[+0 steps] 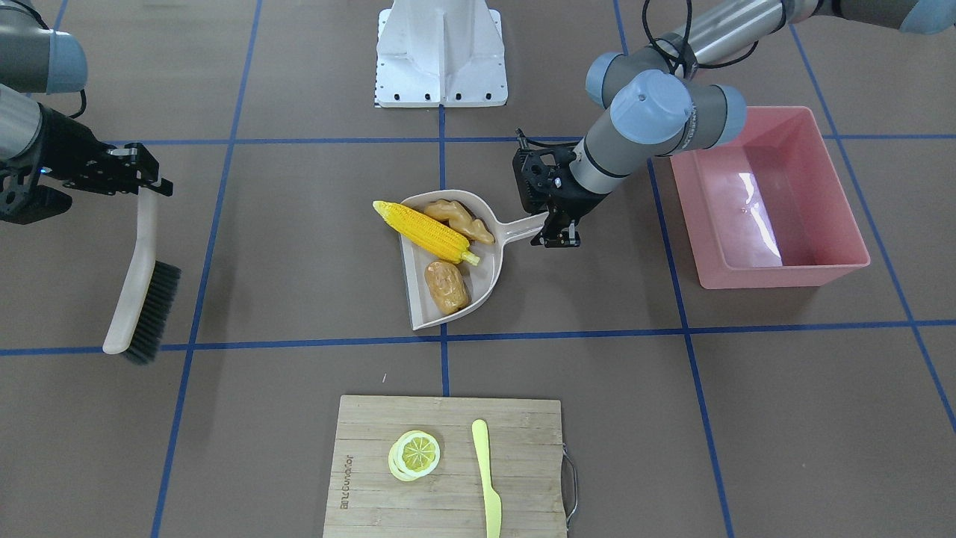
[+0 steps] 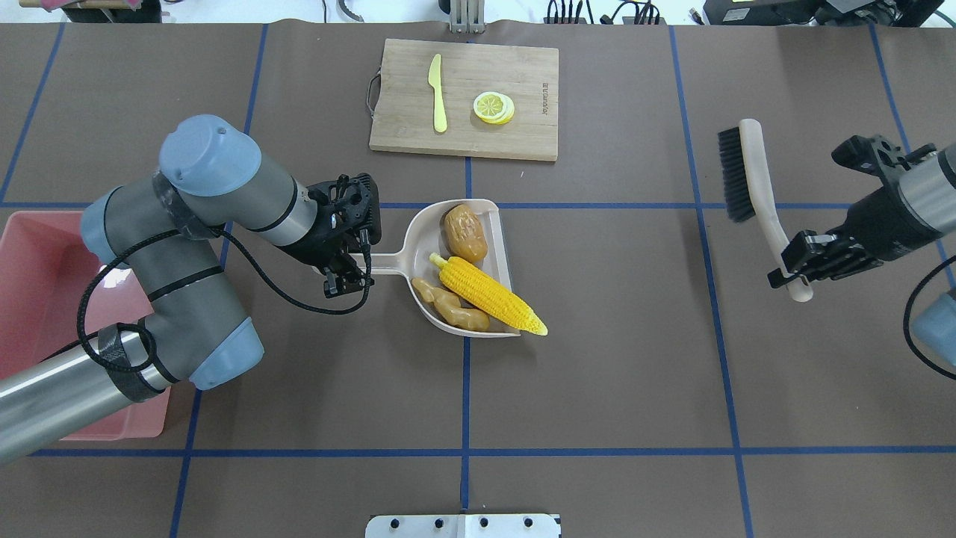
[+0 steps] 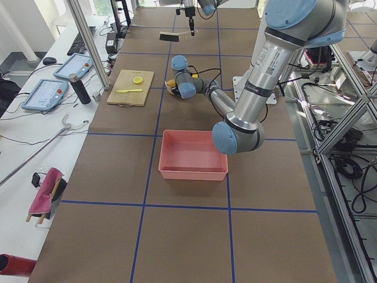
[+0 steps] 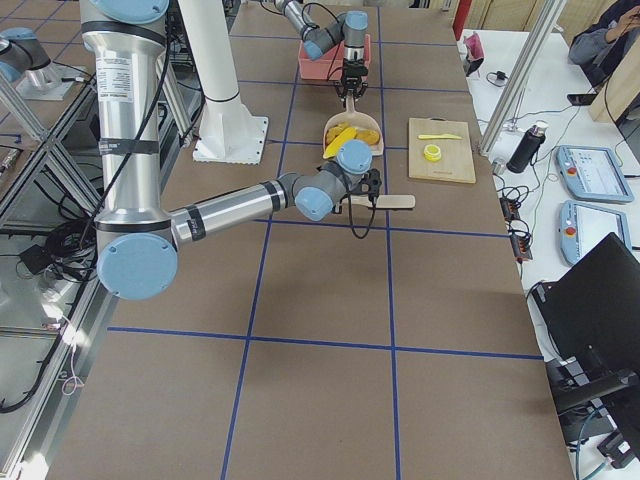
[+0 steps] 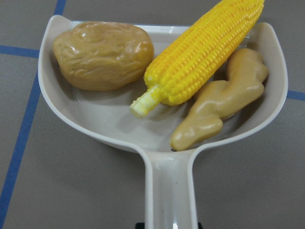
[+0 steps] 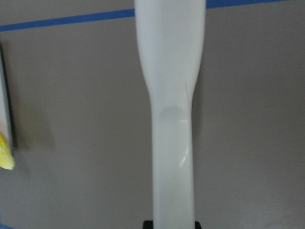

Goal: Sweep and dump trash into bin
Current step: 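Lift the brush away and return the right gripper to its start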

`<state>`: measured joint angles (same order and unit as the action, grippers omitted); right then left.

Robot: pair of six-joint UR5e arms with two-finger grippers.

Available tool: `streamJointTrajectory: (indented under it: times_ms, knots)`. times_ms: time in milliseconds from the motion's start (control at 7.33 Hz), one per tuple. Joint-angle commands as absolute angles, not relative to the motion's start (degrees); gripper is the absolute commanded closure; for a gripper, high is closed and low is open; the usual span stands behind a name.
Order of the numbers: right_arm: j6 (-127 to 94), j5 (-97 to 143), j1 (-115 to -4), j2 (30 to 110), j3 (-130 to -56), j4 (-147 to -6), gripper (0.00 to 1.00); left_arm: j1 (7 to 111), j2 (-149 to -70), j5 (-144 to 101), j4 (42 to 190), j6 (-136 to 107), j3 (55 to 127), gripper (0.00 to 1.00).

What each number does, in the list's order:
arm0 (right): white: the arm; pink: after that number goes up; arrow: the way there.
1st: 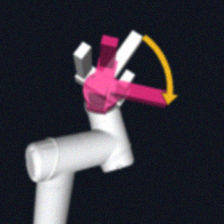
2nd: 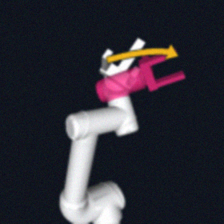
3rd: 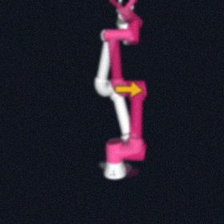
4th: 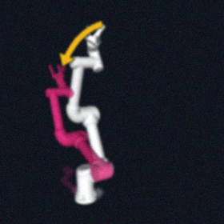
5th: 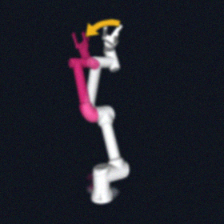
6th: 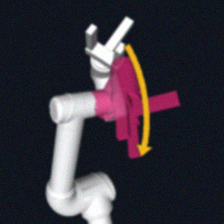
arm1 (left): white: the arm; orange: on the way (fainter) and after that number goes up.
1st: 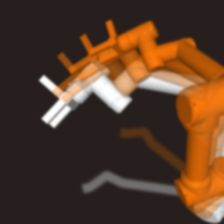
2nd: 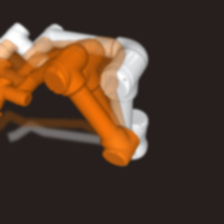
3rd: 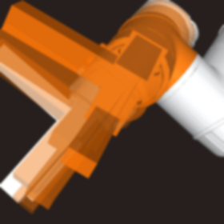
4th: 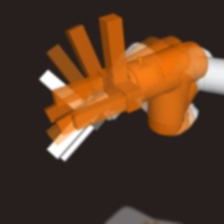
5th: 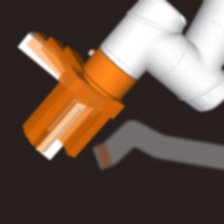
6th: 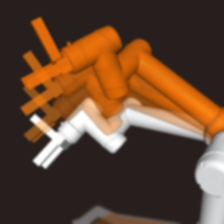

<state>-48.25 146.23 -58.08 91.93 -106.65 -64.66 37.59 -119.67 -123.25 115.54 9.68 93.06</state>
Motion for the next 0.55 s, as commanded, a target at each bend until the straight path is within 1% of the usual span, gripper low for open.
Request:
streamJointTrajectory:
  times_ms: [0, 136, 409]
  knots:
    - [-37.7, 144.1, -59.1, 96.4, -106.7, -72.4, 1.00, 37.5, -119.6, -123.3, 119.2, 5.0, 93.1, 1.00]
    - [-32.3, 143.1, -60.4, 96.5, -107.1, -78.3, 1.00, 37.6, -119.6, -123.2, 121.9, 3.3, 93.1, 1.00]
    - [-24.7, 137.1, -60.6, 97.4, -107.1, -85.5, 1.00, 37.8, -118.9, -123.0, 129.1, -2.6, 93.1, 1.00]
